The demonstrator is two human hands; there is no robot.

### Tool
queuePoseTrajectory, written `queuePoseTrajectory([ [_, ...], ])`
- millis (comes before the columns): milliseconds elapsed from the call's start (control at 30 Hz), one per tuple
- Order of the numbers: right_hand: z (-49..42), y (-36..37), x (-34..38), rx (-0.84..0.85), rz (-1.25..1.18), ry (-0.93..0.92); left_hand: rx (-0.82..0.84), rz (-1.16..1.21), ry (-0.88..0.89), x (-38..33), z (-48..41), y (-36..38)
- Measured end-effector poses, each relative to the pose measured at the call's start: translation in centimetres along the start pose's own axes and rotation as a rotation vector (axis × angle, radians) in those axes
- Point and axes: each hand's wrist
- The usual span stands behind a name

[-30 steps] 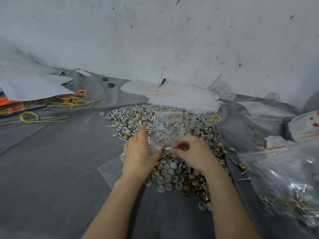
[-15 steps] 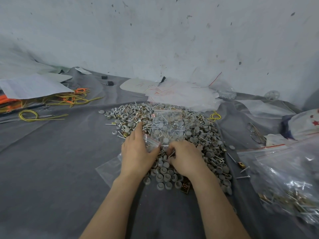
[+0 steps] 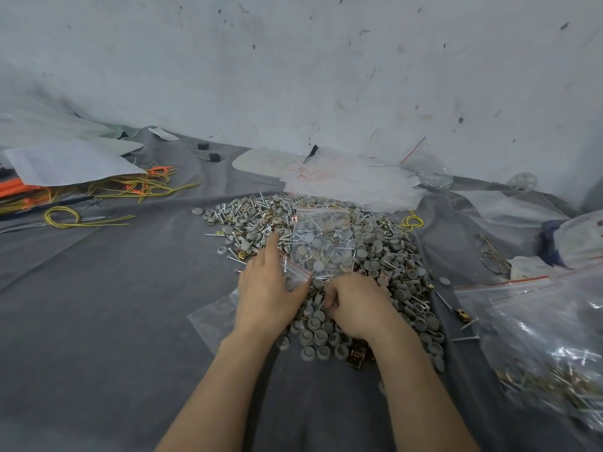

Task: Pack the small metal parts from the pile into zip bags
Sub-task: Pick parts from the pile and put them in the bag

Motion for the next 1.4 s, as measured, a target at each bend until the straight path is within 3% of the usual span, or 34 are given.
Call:
queuePoseTrajectory([
  [167,0.0,-0.9,-0.3,-0.008,-0.131,0.045,0.003,0.001,0.006,-0.1,0.0,0.1],
  [333,0.0,-0.6,0.0,0.053,0.030,-0.022,0.018,0.004,0.006,0.0,0.0,0.1],
  [433,0.0,-0.8,0.0,0.058,-0.002,-0.014,0.022,0.004,0.005,0.0,0.0,0.1],
  [533,-0.2,-1.0,-0.6,-0.020,-0.233,0.050,0.028,0.004,0.010,0.0,0.1,0.1],
  [700,-1.3,0.0,-0.2,-0.429,-0.835,0.198,0.049,-0.012,0.050,-0.2,0.1,0.2],
  [833,-1.6,0.8,1.1,-0.333,-0.995,0.163,0.082,-0.009,0.091,-0.4,0.2,0.3],
  [900,-1.5,0.7,1.2,-0.305,-0.974,0.101,0.072,-0.009,0.079,-0.4,0.2,0.2],
  [1033,-1.3,0.0,-0.6,-0.406,-0.829,0.059,-0.030,-0.035,-0.001,-0.2,0.0,-0.1],
  [1200,-0.4,0.0,-0.5,-0.050,-0.398,-0.120,-0.070,-0.058,-0.045,0.0,-0.3,-0.2],
  [1400,-0.3,1.6,1.6,-0.111,-0.137,-0.163,-0.061,-0.072,-0.057,-0.1,-0.3,-0.2],
])
Point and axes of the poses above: each hand's wrist, its own z-axis away from the middle knuckle, its own y-axis out of the palm, x = y × z, and after that the axes turned 13 degrees about -x, right-handed
